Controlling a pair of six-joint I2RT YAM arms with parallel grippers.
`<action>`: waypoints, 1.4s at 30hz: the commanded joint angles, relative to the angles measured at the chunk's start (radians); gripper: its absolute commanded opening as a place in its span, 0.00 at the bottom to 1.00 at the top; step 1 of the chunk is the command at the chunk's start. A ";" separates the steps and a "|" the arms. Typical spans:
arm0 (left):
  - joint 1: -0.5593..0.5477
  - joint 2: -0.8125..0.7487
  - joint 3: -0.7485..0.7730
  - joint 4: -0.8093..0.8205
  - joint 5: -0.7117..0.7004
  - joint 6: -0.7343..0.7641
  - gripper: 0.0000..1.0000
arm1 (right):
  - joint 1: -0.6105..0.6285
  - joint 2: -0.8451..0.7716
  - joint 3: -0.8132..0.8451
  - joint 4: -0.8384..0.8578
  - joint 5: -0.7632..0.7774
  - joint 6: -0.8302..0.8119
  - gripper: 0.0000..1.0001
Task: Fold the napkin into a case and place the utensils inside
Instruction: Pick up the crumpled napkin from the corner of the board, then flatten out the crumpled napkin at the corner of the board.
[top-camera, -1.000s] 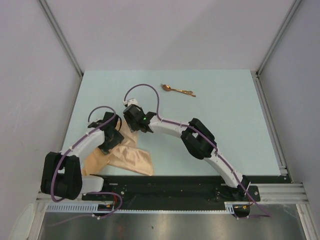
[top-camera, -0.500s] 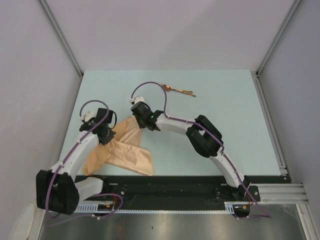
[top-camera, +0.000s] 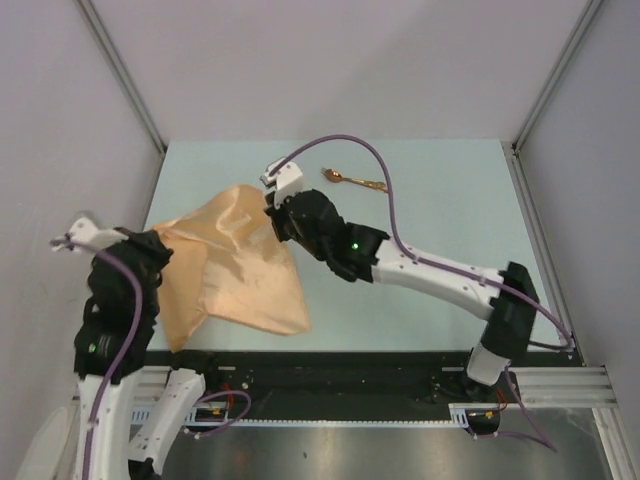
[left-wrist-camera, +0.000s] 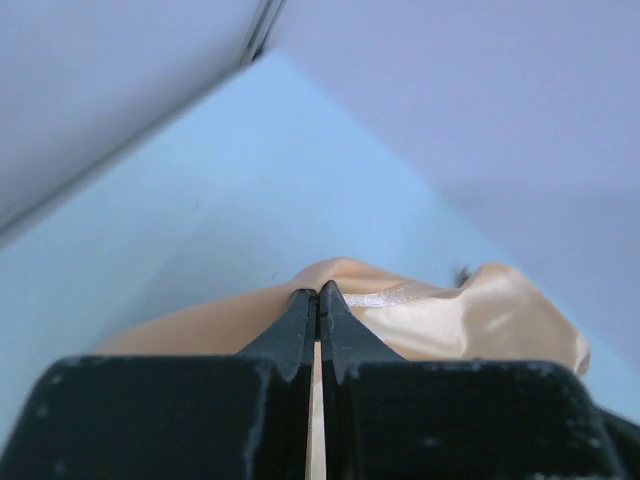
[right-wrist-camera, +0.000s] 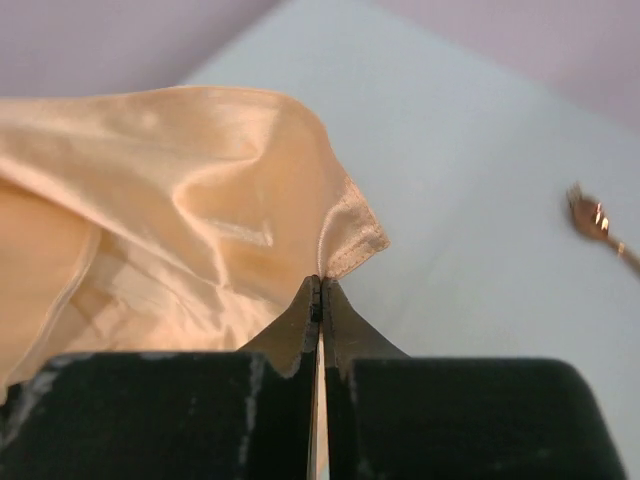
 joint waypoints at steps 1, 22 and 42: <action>0.007 -0.136 0.098 0.196 -0.047 0.202 0.00 | 0.138 -0.201 -0.065 0.091 0.093 -0.134 0.00; -0.021 0.240 0.377 0.366 -0.041 0.519 0.00 | 0.098 -0.334 -0.119 0.188 0.088 -0.123 0.00; 0.144 1.313 0.816 0.066 0.240 0.458 0.76 | -0.423 0.499 0.521 -0.275 -0.157 0.026 0.73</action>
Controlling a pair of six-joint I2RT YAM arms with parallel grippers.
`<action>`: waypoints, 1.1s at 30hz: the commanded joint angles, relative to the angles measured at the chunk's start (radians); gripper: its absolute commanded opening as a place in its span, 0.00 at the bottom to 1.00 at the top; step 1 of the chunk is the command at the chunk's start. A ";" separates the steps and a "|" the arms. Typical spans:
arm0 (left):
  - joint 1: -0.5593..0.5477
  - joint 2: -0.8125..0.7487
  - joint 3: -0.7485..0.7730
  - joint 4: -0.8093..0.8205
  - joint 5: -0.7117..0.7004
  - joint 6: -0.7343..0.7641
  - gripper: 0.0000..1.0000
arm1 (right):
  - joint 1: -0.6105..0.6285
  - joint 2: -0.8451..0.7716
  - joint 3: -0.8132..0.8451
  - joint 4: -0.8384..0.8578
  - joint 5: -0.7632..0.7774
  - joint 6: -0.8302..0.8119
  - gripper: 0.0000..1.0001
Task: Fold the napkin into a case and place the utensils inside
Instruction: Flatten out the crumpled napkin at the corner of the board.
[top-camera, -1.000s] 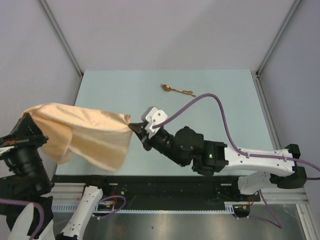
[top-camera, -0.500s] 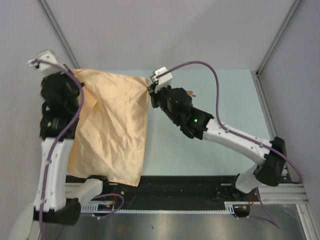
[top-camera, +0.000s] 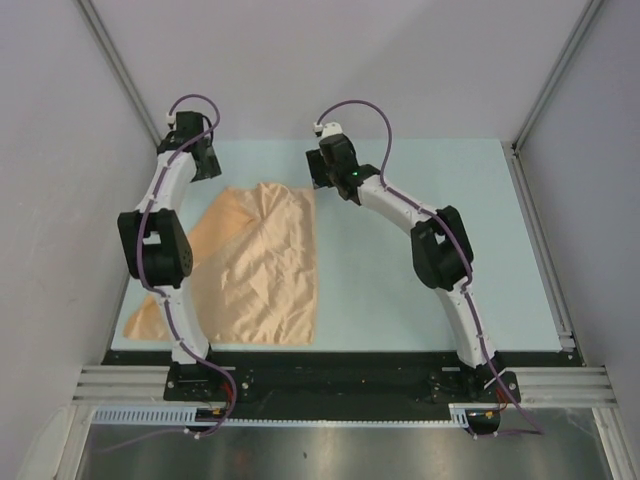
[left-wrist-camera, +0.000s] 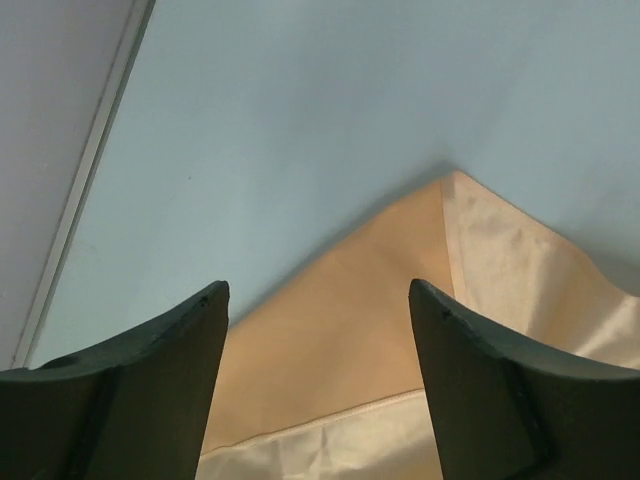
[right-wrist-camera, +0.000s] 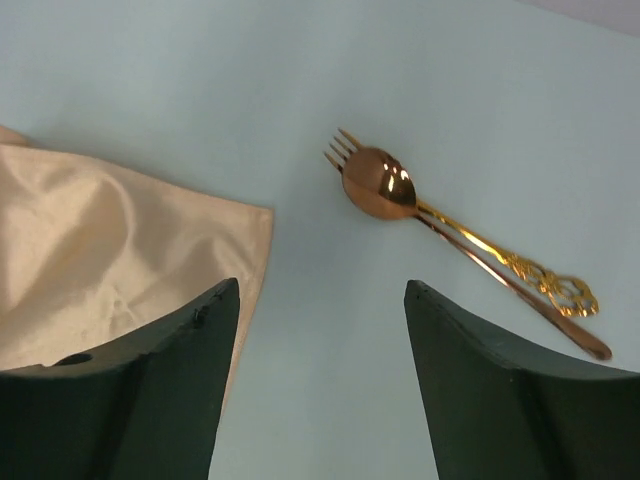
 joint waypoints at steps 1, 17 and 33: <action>-0.034 -0.137 -0.017 -0.028 0.115 0.051 0.74 | 0.023 -0.065 0.057 -0.181 -0.028 0.040 0.73; -0.258 0.062 -0.132 -0.050 0.089 0.076 0.68 | 0.042 -0.278 -0.376 -0.066 -0.328 0.200 0.73; -0.270 0.042 -0.240 0.050 -0.109 0.099 0.51 | 0.034 -0.278 -0.460 0.037 -0.393 0.249 0.72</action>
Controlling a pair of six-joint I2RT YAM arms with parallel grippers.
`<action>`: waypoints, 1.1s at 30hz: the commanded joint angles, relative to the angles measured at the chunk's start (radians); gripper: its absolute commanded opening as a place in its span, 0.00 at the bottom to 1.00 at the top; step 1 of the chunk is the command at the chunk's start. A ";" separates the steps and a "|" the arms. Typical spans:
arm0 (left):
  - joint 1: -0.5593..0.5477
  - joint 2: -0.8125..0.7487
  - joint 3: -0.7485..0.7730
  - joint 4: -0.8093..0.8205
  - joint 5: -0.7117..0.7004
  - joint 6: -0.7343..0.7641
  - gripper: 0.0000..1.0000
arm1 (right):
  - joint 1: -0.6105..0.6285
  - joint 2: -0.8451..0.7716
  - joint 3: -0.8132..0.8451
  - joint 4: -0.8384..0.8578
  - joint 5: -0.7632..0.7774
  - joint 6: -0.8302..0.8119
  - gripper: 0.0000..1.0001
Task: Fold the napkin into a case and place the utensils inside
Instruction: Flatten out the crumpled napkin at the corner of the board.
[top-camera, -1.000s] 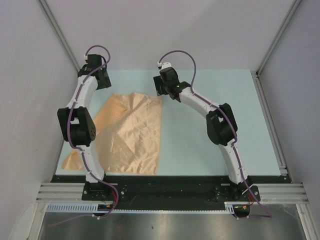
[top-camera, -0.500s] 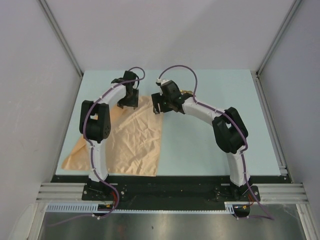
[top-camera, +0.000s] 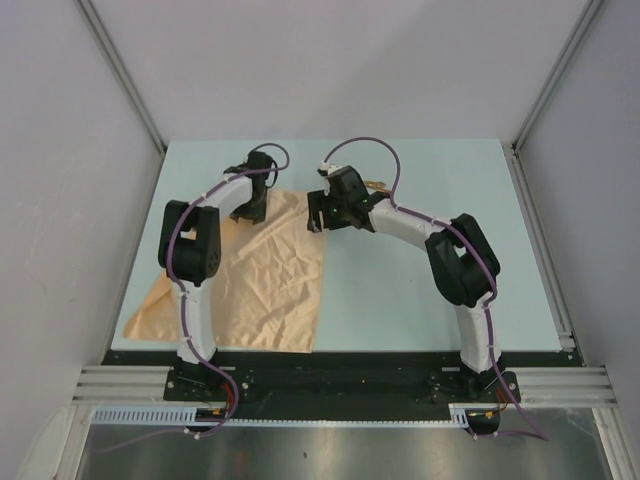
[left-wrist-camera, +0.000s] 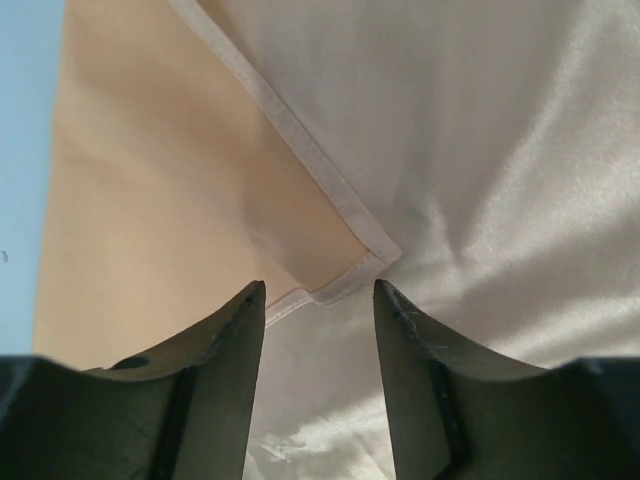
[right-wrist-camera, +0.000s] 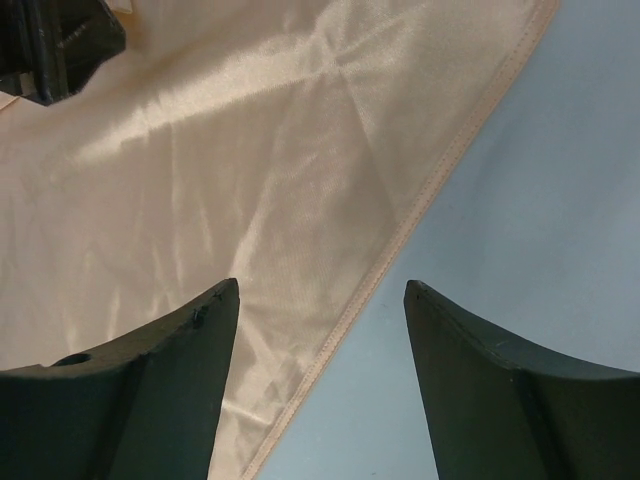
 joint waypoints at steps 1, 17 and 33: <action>0.009 -0.039 0.002 0.054 -0.102 0.025 0.46 | 0.010 -0.034 0.009 0.057 -0.023 0.022 0.71; 0.228 0.127 0.377 0.256 -0.731 0.319 0.50 | 0.038 0.033 0.089 0.086 -0.092 0.068 0.70; 0.130 -0.289 0.059 0.032 -0.048 -0.102 0.82 | -0.057 0.202 0.279 -0.057 0.196 0.113 0.73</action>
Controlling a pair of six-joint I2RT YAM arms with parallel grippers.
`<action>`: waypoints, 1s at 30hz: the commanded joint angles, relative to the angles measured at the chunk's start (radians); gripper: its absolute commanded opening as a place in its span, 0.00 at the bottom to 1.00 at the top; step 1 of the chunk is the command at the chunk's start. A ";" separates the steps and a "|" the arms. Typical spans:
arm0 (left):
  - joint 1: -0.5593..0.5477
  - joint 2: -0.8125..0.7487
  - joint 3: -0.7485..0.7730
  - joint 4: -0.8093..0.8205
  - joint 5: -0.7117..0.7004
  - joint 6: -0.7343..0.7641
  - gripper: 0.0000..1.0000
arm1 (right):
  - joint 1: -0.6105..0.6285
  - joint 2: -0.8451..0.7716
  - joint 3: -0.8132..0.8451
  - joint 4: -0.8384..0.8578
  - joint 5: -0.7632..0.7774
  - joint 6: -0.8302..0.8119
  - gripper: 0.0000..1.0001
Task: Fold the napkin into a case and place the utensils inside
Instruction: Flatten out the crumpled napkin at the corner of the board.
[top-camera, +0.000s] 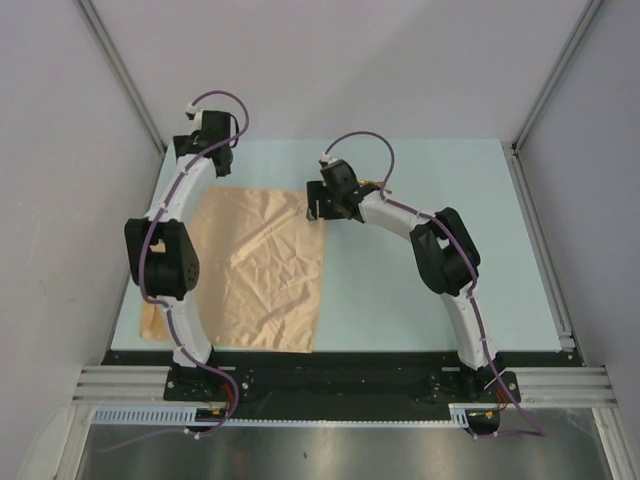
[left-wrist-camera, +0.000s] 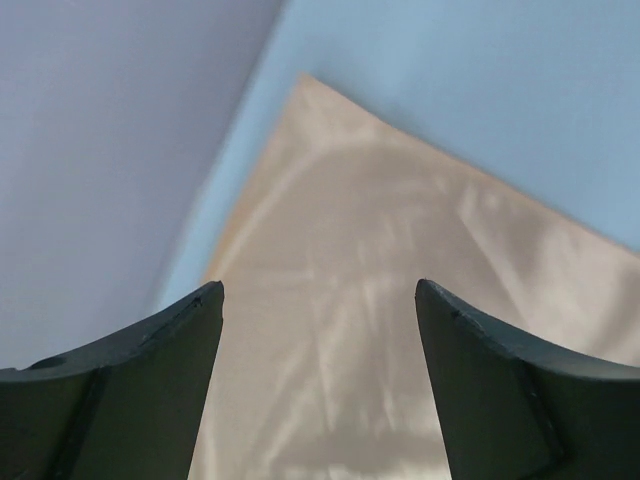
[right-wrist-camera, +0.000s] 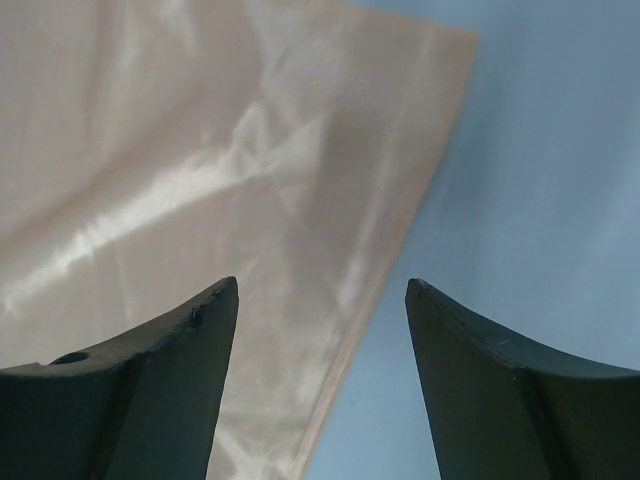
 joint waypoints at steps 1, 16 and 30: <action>-0.020 -0.203 -0.256 0.020 0.357 -0.166 0.82 | -0.057 0.059 0.109 -0.021 0.094 0.025 0.73; 0.049 -0.509 -0.663 0.146 0.570 -0.383 0.67 | -0.021 0.349 0.524 -0.215 0.199 -0.088 0.61; 0.213 -0.627 -0.804 0.078 0.576 -0.498 0.69 | -0.014 0.479 0.727 -0.400 0.463 -0.194 0.13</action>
